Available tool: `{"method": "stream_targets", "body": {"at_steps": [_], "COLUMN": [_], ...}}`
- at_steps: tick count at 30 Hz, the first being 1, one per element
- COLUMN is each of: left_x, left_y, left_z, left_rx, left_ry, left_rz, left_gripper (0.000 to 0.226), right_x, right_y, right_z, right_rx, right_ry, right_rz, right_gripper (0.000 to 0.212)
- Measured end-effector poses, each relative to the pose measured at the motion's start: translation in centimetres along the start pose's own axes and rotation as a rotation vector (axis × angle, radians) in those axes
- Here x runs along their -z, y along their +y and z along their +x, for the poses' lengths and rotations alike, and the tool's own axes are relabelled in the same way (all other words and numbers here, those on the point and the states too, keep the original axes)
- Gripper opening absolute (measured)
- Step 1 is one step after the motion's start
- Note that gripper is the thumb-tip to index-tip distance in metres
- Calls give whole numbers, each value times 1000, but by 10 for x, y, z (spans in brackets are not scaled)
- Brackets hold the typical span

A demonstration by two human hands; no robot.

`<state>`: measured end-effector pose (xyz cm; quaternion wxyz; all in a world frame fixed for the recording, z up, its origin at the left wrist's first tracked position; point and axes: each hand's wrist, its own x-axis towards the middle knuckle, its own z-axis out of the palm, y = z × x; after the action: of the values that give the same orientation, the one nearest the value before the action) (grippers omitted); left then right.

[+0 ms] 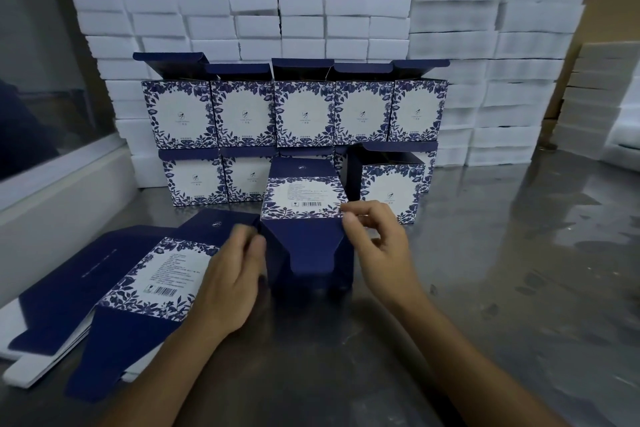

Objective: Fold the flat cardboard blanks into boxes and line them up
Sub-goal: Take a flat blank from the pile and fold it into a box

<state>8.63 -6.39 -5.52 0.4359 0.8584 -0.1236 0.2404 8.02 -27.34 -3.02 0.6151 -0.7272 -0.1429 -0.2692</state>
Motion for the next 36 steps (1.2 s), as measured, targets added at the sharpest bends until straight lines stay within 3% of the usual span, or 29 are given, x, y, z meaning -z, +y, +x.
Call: {"method": "stream_targets", "body": {"at_steps": [4,11,18,28,33,36], "left_x": [-1,-10,-17,-20,-22,-23], "left_y": [11,27,40,35,29,24], "left_z": [0,-1,-4,-2,-3,-4], "left_rx": [-106,-281,-398,-336,-265,-203], "left_ry": [84,314,367,345,268,234], "left_rz": [-89,159,274,206,137,83], "left_gripper": [48,33,35,36,26,33], "right_x": [-3,-3,-29,-27,-26,-25], "right_y": [3,3,-10,0,7,11], "right_z": [0,-1,-15,-9,-4,-2], "right_rx": [59,287,391,349,340,341], "right_ry": [49,80,-27,64,105,87], "right_rz": [-127,-376,-671,-563,-489,-448], "right_gripper": [18,7,22,24,13,18]}}
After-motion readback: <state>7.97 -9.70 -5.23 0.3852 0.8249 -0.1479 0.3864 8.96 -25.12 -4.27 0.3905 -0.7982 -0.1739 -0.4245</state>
